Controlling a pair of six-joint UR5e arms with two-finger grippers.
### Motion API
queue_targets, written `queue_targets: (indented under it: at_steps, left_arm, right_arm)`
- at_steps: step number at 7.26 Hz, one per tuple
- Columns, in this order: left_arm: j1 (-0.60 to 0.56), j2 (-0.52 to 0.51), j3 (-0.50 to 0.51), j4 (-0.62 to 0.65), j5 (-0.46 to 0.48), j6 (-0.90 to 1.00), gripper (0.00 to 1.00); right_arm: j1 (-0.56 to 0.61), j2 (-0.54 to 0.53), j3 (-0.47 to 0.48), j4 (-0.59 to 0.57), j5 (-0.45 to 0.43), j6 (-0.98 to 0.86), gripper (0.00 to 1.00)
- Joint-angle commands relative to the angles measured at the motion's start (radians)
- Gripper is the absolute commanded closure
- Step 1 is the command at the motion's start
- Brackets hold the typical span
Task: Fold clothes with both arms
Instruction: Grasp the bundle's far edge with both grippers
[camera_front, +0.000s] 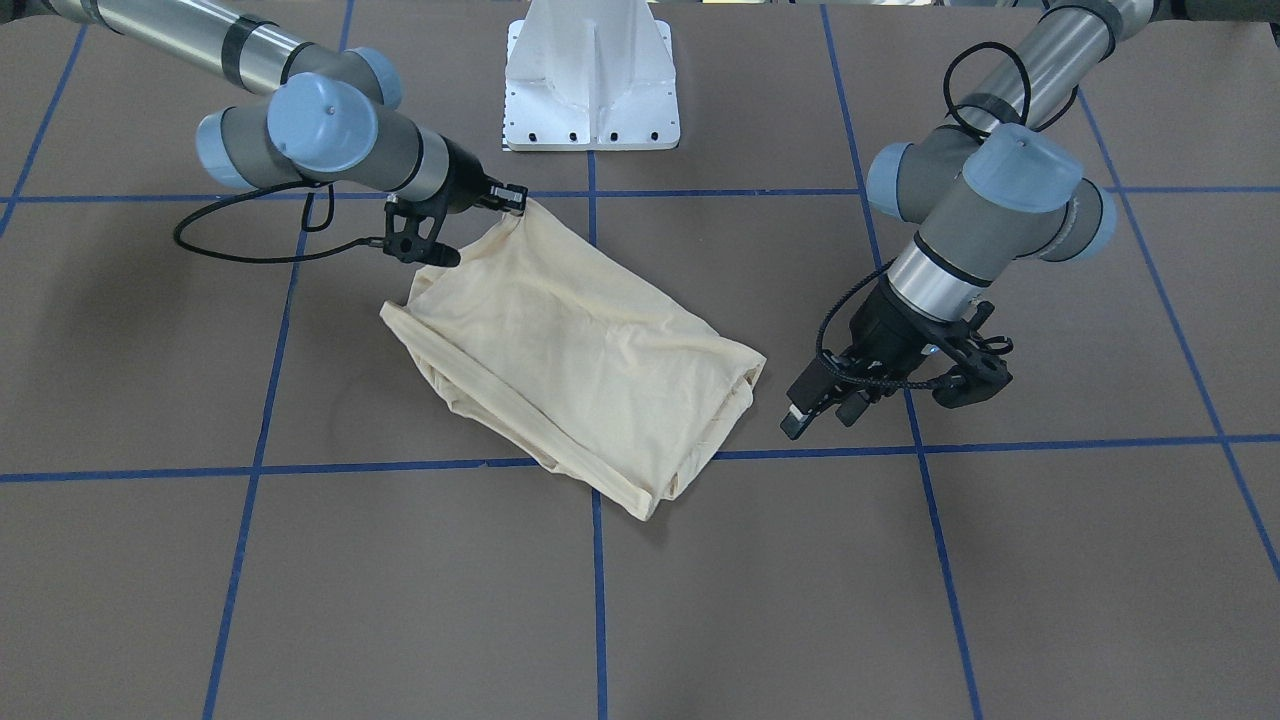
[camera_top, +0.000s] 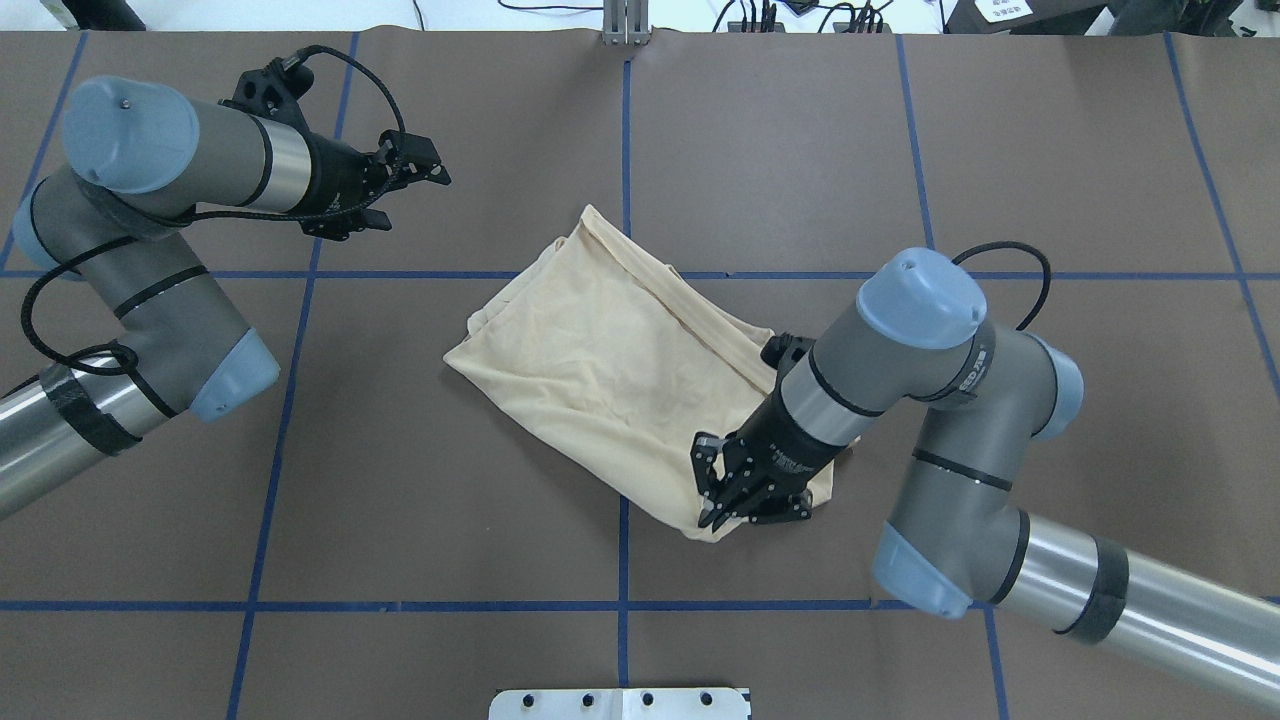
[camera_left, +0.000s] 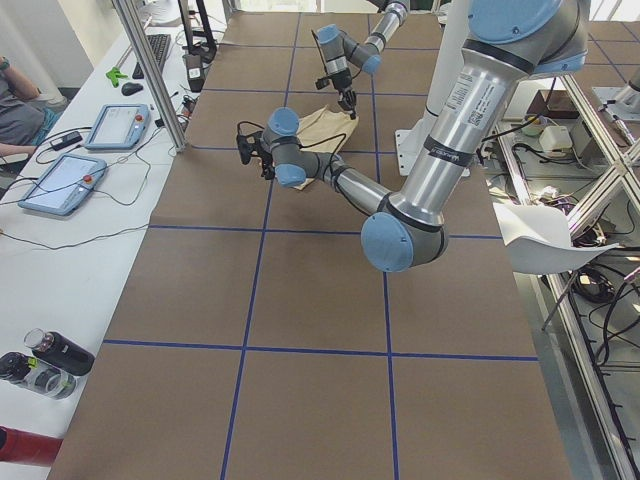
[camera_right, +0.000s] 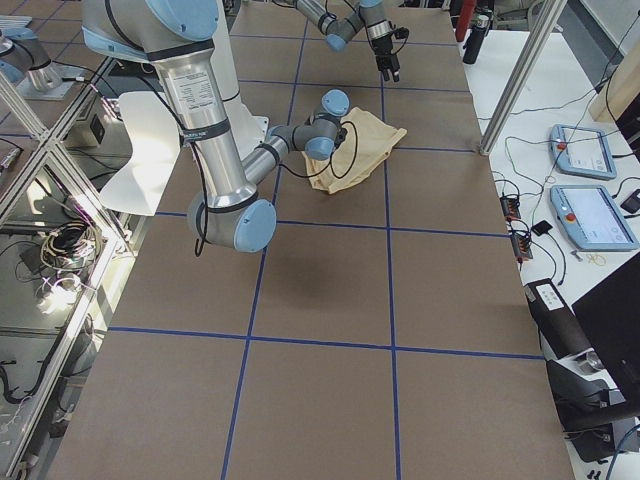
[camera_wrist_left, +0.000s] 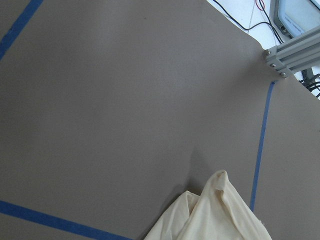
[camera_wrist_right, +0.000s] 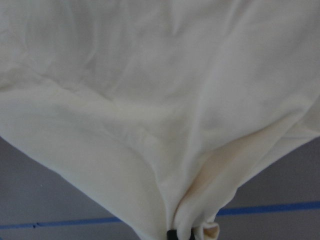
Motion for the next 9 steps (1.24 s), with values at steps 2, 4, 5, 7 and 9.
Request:
queue_targets:
  at_steps: [2, 4, 5, 7, 9]
  left_arm:
    - [-0.002, 0.001, -0.001, 0.0, -0.001, 0.005, 0.02]
    - [0.001, -0.004, -0.003, 0.0, -0.006, 0.005, 0.02]
    - [0.003, -0.002, -0.004, -0.002, -0.007, 0.005, 0.01]
    - [0.018, -0.002, -0.033, 0.0, -0.015, 0.0, 0.01]
    - [0.093, 0.03, -0.06, -0.011, 0.0, -0.076, 0.01]
  right_arm:
    - [-0.136, 0.034, 0.038, 0.003, 0.008, 0.152, 1.0]
    - [-0.14, 0.037, 0.046, 0.003, 0.0, 0.157, 0.01]
    - [-0.127, 0.031, 0.064, 0.003, -0.003, 0.145, 0.0]
    - [-0.043, 0.033, 0.083, 0.003, -0.004, 0.138, 0.0]
    - [0.046, 0.036, 0.085, 0.003, -0.099, 0.105, 0.0]
